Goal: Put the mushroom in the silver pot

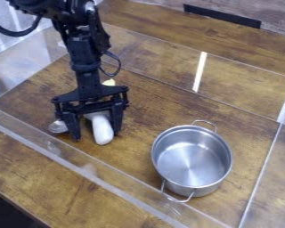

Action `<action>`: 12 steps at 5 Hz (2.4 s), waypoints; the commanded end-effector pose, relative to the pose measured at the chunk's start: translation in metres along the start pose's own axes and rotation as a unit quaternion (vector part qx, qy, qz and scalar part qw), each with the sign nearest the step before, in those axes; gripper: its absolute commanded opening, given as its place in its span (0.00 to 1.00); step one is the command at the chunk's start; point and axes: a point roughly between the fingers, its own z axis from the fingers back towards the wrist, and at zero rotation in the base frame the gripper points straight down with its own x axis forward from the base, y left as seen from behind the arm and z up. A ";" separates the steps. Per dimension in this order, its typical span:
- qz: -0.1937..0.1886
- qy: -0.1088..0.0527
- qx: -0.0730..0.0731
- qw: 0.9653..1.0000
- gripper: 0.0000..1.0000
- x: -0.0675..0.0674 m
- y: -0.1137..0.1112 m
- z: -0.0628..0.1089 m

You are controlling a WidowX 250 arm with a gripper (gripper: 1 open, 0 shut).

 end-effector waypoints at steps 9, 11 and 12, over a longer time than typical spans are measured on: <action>-0.034 -0.012 -0.062 0.997 0.00 -0.029 -0.086 0.101; -0.057 -0.014 -0.041 0.997 1.00 -0.061 -0.083 0.095; -0.082 -0.018 -0.034 0.996 0.00 -0.065 -0.066 0.077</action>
